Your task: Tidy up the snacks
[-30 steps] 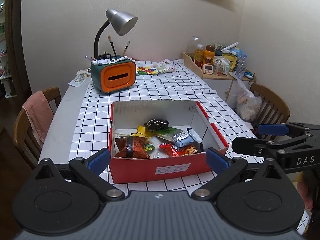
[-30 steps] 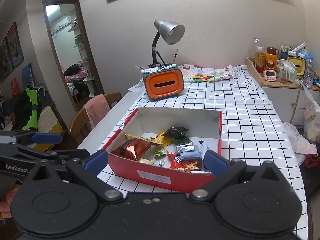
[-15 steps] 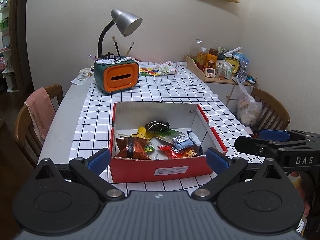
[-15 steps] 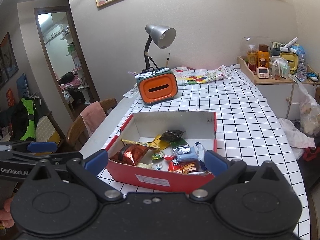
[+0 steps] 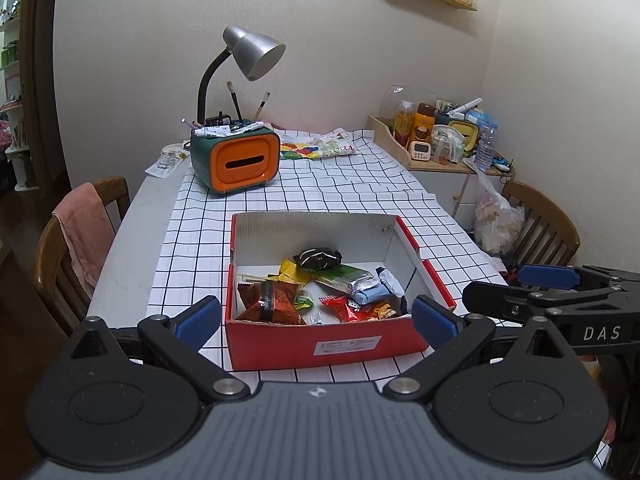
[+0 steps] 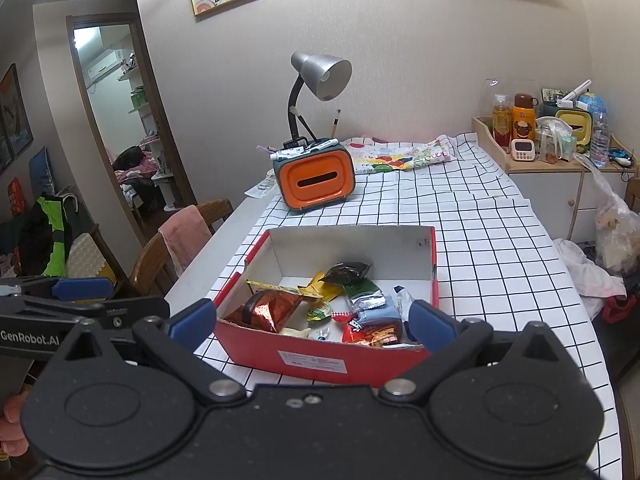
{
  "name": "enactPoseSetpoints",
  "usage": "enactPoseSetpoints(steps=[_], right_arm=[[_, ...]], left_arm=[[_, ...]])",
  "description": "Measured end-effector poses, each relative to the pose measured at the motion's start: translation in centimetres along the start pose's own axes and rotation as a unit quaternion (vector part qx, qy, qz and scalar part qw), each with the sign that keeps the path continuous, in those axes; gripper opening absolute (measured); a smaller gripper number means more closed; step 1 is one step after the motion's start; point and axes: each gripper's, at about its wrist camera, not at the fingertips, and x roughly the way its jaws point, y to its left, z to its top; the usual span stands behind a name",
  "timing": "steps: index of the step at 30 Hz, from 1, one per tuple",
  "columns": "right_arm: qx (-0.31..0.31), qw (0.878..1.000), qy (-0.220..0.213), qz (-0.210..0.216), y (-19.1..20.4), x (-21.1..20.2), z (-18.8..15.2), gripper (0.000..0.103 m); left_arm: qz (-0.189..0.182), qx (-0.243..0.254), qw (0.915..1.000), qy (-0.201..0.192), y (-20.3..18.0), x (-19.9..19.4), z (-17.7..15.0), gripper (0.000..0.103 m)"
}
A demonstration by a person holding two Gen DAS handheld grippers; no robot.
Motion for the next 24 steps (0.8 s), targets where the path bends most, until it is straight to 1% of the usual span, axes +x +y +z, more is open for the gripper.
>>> enactPoseSetpoints(steps=[8, 17, 24], right_arm=[[0.007, 1.0, -0.003, -0.012, 0.6, -0.6, -0.1, 0.103], [0.017, 0.999, -0.004, -0.028, 1.3, -1.2, -0.8, 0.103], [0.029, 0.999, -0.005, -0.036, 0.7, -1.9, -1.3, 0.103]], left_arm=[[-0.013, -0.007, 0.9999, 0.007, 0.6, -0.3, -0.1, 0.102], [-0.024, -0.003, 0.9996, 0.013, 0.7, -0.4, -0.5, 0.102], [-0.034, 0.005, 0.9993, 0.015, 0.1, -0.5, -0.6, 0.102]])
